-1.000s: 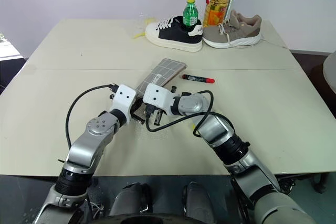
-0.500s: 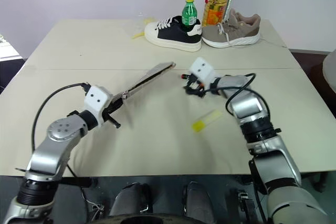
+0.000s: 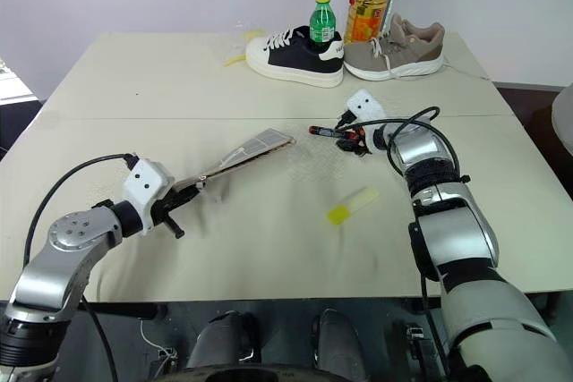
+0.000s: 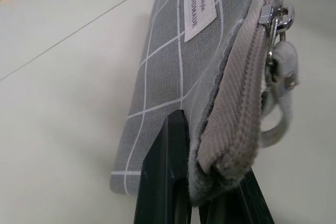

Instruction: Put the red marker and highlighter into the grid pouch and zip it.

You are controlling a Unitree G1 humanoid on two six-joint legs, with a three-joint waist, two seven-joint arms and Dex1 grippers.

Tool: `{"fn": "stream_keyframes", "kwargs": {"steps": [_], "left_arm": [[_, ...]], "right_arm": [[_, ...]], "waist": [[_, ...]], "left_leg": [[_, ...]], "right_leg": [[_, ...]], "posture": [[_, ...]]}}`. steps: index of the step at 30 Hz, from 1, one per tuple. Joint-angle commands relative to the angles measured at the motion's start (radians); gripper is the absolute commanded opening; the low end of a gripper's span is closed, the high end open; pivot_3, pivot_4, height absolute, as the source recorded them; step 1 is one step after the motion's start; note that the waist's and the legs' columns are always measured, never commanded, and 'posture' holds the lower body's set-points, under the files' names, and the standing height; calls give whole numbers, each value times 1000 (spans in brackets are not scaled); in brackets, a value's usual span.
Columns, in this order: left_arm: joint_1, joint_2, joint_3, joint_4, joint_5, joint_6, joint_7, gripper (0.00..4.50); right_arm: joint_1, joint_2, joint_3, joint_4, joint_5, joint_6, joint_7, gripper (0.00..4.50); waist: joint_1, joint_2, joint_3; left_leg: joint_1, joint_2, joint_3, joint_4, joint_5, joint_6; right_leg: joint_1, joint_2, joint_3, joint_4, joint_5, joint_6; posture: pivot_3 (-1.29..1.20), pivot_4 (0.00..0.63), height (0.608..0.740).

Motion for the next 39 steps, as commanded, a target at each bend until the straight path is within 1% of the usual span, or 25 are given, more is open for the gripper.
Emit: {"fn": "stream_keyframes", "kwargs": {"steps": [1,3,4,6,7,8,9,11,15,18,21,22,25,27,30,32,39], "left_arm": [[13,9,30,-28,3,-12,15,0],[16,5,30,-28,6,-14,24,0],[17,3,32,-27,6,-13,31,0],[17,-4,36,-21,5,-13,44,0],[16,-6,38,-17,4,-13,49,0],[16,-7,39,-14,4,-13,52,0],[16,-7,40,-11,3,-14,54,0],[14,-6,38,-6,4,-17,54,0],[10,-7,37,7,4,-24,56,0],[4,-15,42,13,-2,-25,63,0],[-2,-18,44,22,0,-28,68,0],[-5,-19,42,27,-1,-32,64,0],[-19,-16,31,47,2,-38,53,0],[-33,-15,27,61,2,-42,46,0],[-57,-15,16,78,0,-46,33,0],[-71,-16,8,86,2,-46,27,0],[-91,-17,-9,86,3,-37,13,0]], "right_arm": [[-46,9,-20,66,-4,6,9,3220],[-49,10,-30,89,-3,3,9,2684],[-49,9,-31,91,-4,3,12,2569],[-46,7,-37,86,-3,12,24,1494],[-45,6,-40,82,-2,15,28,1072],[-44,5,-41,80,-2,16,31,495],[-41,4,-43,76,-4,17,31,291],[-38,2,-46,72,-6,17,32,294],[2,-18,-34,-5,-15,-3,63,294],[52,-60,-22,-153,-18,-47,116,294],[137,-136,-24,-376,-19,-161,153,294],[189,-174,-41,-505,7,-190,189,294],[312,-261,-70,-791,72,-176,278,294],[351,-288,-75,-879,90,-138,296,294],[397,-314,-66,-976,95,-126,311,294],[408,-306,-61,-1014,89,-116,294,294],[387,-241,-4,-1013,39,-78,232,294]], "waist": [[0,0,0],[1,0,0],[1,0,0],[1,0,0],[0,0,0],[0,0,0],[-1,0,0],[-1,0,0],[1,0,0],[1,1,0],[5,2,1],[6,3,2],[8,3,2],[4,2,1],[3,2,1],[5,2,1],[7,1,1]], "left_leg": [[0,0,0,0,2,-3],[0,0,0,0,2,-3],[0,0,0,0,2,-3],[0,0,0,0,1,-3],[0,0,0,0,1,-3],[0,0,0,0,1,-3],[0,0,0,0,1,-3],[0,0,0,0,2,-3],[0,0,0,0,1,-3],[0,0,0,0,1,-3],[0,0,0,0,1,-3],[0,0,0,0,1,-3],[0,0,-1,-1,1,-2],[0,0,-1,-1,0,0],[1,0,-1,-1,0,0],[1,0,-1,0,0,0],[1,0,-1,0,0,0]], "right_leg": [[0,0,0,0,0,0],[0,0,0,0,0,0],[0,0,0,0,0,0],[0,0,0,0,0,0],[0,0,0,0,0,0],[0,0,0,0,0,0],[0,0,0,0,0,0],[0,0,0,0,0,0],[0,0,0,0,0,0],[0,0,0,0,0,0],[0,0,0,0,0,0],[0,-1,0,0,0,0],[0,-1,0,-1,0,0],[1,0,0,-1,0,0],[1,0,0,0,0,0],[1,0,0,0,0,0],[1,0,0,0,0,0]], "posture": [[0,150,705],[0,150,705],[0,150,705],[0,150,705],[0,150,705],[0,150,705],[0,150,705],[0,150,705],[0,150,705],[0,150,705],[0,150,705],[0,150,705],[0,150,705],[0,150,705],[0,150,705],[0,150,705],[0,150,705]]}}
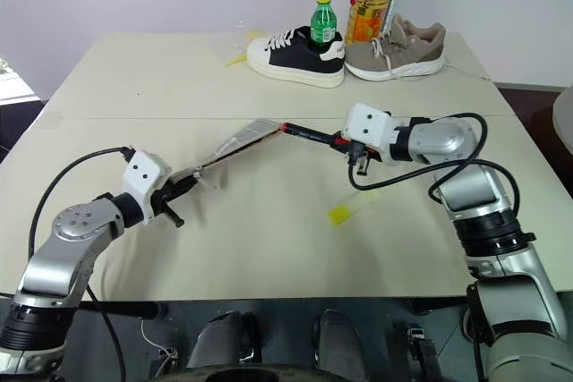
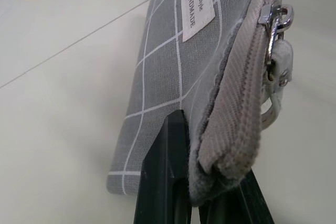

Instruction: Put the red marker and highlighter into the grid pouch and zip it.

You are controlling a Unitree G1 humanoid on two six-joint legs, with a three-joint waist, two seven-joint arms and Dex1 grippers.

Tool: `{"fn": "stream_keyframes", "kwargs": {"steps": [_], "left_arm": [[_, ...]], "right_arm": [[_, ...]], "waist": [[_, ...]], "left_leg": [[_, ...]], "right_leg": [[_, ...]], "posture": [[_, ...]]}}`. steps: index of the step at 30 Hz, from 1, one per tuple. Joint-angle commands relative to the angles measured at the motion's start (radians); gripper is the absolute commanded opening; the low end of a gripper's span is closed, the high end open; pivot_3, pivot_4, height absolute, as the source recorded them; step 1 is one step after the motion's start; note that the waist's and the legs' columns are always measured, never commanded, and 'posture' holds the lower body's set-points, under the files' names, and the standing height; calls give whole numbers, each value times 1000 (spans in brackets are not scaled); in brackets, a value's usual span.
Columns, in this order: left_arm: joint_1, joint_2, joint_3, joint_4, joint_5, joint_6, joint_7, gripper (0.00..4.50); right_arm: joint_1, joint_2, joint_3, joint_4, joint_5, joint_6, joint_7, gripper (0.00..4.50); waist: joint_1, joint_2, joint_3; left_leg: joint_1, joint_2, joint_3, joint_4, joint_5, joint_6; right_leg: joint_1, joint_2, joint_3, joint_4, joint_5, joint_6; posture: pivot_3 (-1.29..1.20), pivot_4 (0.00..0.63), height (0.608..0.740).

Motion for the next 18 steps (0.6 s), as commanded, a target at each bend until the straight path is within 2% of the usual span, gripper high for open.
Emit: {"fn": "stream_keyframes", "kwargs": {"steps": [1,12,18], "left_arm": [[-12,4,2,-22,0,-14,-4,0],[-2,12,-7,-60,0,-5,-10,0],[-12,50,-39,-79,19,-21,-47,0]], "right_arm": [[-34,18,6,-24,-9,11,-22,294],[-64,23,54,5,-59,-39,-28,294],[-92,-15,120,-15,-182,-127,-32,294]], "waist": [[0,0,0],[0,0,0],[0,0,0]], "left_leg": [[0,0,0,0,0,0],[0,0,0,0,0,0],[0,0,0,0,0,0]], "right_leg": [[0,0,0,0,0,0],[0,0,0,0,0,0],[0,0,0,0,0,0]], "posture": [[0,150,705],[0,150,705],[0,150,705]]}}
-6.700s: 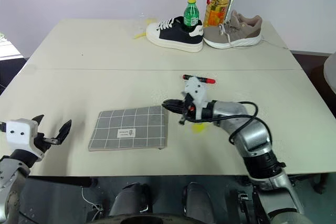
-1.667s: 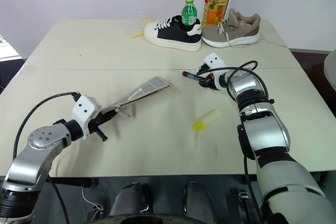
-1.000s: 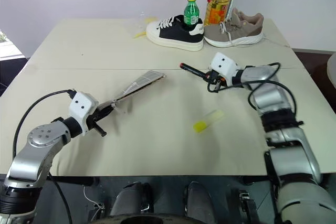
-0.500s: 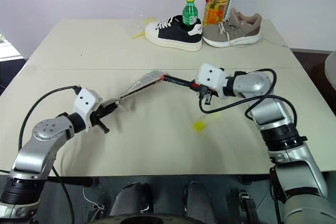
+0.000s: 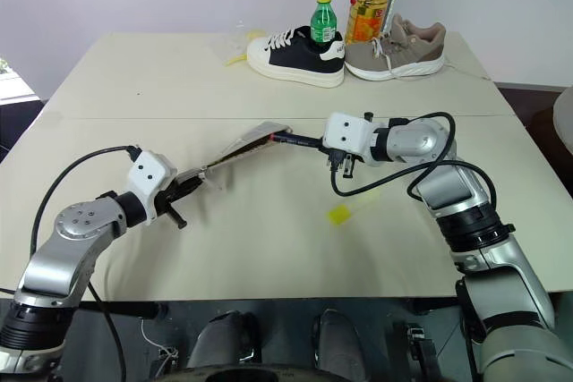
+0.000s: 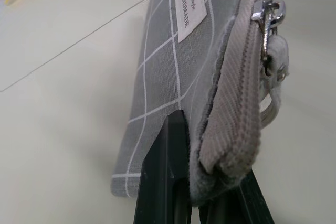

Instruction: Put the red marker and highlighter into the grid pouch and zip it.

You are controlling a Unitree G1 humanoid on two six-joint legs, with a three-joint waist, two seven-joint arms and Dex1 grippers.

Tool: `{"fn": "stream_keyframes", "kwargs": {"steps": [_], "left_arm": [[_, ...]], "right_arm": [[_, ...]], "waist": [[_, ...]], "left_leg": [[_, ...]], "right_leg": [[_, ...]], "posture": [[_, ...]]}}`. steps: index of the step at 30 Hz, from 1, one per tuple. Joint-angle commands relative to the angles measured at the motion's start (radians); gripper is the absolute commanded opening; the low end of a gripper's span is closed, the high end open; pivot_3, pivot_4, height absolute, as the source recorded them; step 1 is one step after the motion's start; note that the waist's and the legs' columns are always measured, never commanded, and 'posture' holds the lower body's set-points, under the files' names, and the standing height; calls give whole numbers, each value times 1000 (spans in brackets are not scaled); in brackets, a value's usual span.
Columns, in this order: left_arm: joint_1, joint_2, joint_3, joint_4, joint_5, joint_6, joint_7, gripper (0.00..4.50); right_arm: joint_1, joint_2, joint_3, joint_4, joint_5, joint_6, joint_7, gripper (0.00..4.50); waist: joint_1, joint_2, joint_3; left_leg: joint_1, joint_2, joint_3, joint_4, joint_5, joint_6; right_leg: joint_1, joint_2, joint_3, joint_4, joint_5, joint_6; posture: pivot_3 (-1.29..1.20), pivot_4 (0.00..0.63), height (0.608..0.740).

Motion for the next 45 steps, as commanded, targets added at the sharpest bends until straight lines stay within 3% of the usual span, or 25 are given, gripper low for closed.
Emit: {"fn": "stream_keyframes", "kwargs": {"steps": [1,7,15,19,22,26,31,37,45], "left_arm": [[-16,22,-20,-50,9,-26,-29,0],[-69,43,-96,-63,38,-14,-69,0],[-135,8,-165,-69,43,45,-70,0],[-136,5,-164,-60,47,55,-66,0],[-139,4,-164,-41,56,53,-58,0],[-147,0,-168,-23,65,48,-49,0],[-150,-8,-172,7,79,33,-43,0],[-152,-16,-174,19,89,28,-44,0],[-156,-25,-177,20,98,29,-43,0]], "right_arm": [[-45,-28,32,-45,-80,-68,-7,294],[-86,-32,138,-63,-281,-184,-43,294],[-86,75,174,-121,-331,-174,-43,294],[-81,84,147,-133,-307,-176,-37,2298],[-76,80,61,-155,-194,-137,-15,3833],[-69,55,-74,-214,37,20,98,3833],[38,-145,-179,-230,238,127,318,3833],[139,-262,-64,-93,139,-37,385,3833],[53,-177,57,212,24,-269,362,3833]], "waist": [[0,0,0],[0,0,0],[1,0,0],[1,0,0],[2,0,0],[3,-1,0],[7,-2,-1],[-4,-1,-1],[1,-1,0]], "left_leg": [[0,0,0,0,0,0],[0,0,0,0,1,-1],[0,0,1,1,3,-5],[0,0,0,1,3,-5],[0,0,0,1,3,-5],[0,0,0,1,3,-4],[0,0,-2,2,0,1],[4,0,-2,1,-1,2],[4,0,-1,2,0,1]], "right_leg": [[0,0,0,0,0,0],[-1,0,0,0,0,0],[0,0,0,0,0,0],[0,0,0,0,0,0],[0,0,0,0,0,0],[1,0,0,0,0,0],[4,0,-1,-2,0,0],[5,1,0,-1,0,0],[5,1,0,0,0,0]], "posture": [[0,150,705],[0,150,705],[0,150,705],[0,150,705],[0,150,705],[0,150,705],[0,150,705],[0,150,705],[0,150,705]]}}
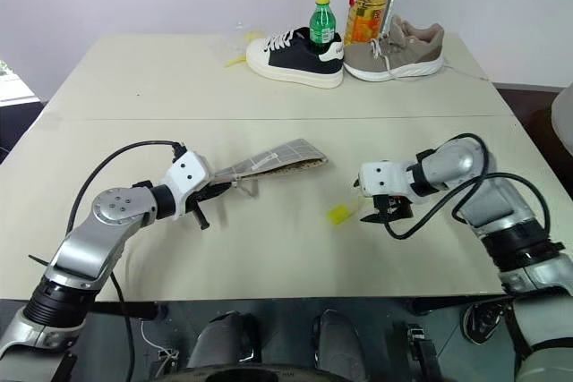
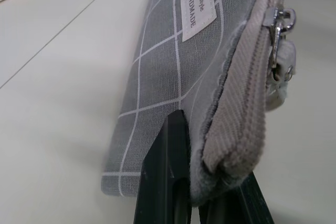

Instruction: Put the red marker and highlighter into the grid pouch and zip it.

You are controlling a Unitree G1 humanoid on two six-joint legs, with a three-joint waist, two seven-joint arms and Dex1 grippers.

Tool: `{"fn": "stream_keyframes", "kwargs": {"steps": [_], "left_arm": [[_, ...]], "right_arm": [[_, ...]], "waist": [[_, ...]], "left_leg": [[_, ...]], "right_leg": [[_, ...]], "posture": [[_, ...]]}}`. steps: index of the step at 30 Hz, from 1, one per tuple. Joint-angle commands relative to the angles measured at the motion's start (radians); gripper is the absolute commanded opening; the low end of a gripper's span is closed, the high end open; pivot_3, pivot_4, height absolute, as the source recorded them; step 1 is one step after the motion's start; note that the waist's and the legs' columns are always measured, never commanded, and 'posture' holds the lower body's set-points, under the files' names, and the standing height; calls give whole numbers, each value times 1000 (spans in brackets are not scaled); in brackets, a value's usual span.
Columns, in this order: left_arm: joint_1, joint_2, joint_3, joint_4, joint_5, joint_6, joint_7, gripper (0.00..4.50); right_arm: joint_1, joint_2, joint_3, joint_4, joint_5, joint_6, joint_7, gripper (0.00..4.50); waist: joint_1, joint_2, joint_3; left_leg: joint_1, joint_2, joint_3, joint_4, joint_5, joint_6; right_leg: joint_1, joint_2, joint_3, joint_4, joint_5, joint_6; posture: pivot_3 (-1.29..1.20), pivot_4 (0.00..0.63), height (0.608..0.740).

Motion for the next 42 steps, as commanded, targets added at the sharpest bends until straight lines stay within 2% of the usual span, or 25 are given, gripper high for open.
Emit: {"fn": "stream_keyframes", "kwargs": {"steps": [1,3,5,7,8,9,10,11,16,21,25,31,42], "left_arm": [[-10,-5,3,-14,6,-10,6,0],[-8,-8,3,-17,8,-9,8,0],[-3,-8,5,-22,9,-7,9,0],[2,-7,8,-26,9,-6,12,0],[4,-7,10,-28,9,-5,13,0],[7,-7,12,-30,9,-3,16,0],[9,-7,14,-31,9,-2,18,0],[10,-7,16,-29,9,-3,19,0],[12,-12,24,-20,7,-1,34,0],[-5,-43,28,11,13,-1,74,0],[-19,-60,17,27,17,-8,79,0],[-34,-70,19,32,14,-15,79,0],[-21,-58,29,-8,7,-5,72,0]], "right_arm": [[-64,28,22,99,-41,-97,0,3833],[-84,43,38,144,-48,-123,21,3833],[-98,57,47,175,-42,-119,46,3324],[-106,62,50,191,-37,-104,69,2593],[-107,62,49,194,-37,-102,74,1974],[-106,61,47,193,-37,-103,77,1619],[-104,60,44,190,-38,-105,75,1068],[-102,60,39,184,-42,-115,62,837],[-98,66,-30,57,-40,-95,-63,841],[-93,106,-137,-188,34,80,-170,841],[-77,123,-134,-313,27,194,-214,841],[-94,143,-89,-268,-32,214,-275,841],[-129,146,-26,-157,-128,134,-317,841]], "waist": [[0,0,0],[0,0,0],[0,0,0],[0,0,0],[0,0,0],[0,0,0],[1,0,0],[1,0,0],[-1,0,0],[2,0,0],[3,-1,0],[2,-1,0],[1,0,0]], "left_leg": [[0,0,0,0,1,-1],[0,0,0,0,2,-4],[0,0,0,0,2,-4],[0,0,0,0,2,-4],[0,0,0,0,2,-4],[0,0,0,0,2,-4],[1,0,0,0,2,-4],[1,0,0,0,2,-4],[0,0,0,0,2,-4],[0,0,-1,0,3,-5],[0,0,-1,0,1,-2],[0,0,-1,0,0,-1],[-1,0,0,0,2,-3]], "right_leg": [[0,0,0,0,0,0],[0,0,0,0,0,0],[0,0,0,0,0,0],[1,0,0,0,0,0],[1,0,0,0,0,0],[1,0,0,0,0,0],[1,0,0,0,0,0],[1,0,0,0,0,0],[1,0,0,0,0,0],[0,0,0,1,0,0],[1,0,0,0,0,0],[0,0,0,1,0,0],[0,0,0,1,0,0]], "posture": [[0,150,705],[0,150,705],[0,150,705],[0,150,705],[0,150,705],[0,150,705],[0,150,705],[0,150,705],[0,150,705],[0,150,705],[0,150,705],[0,150,705],[0,150,705]]}}
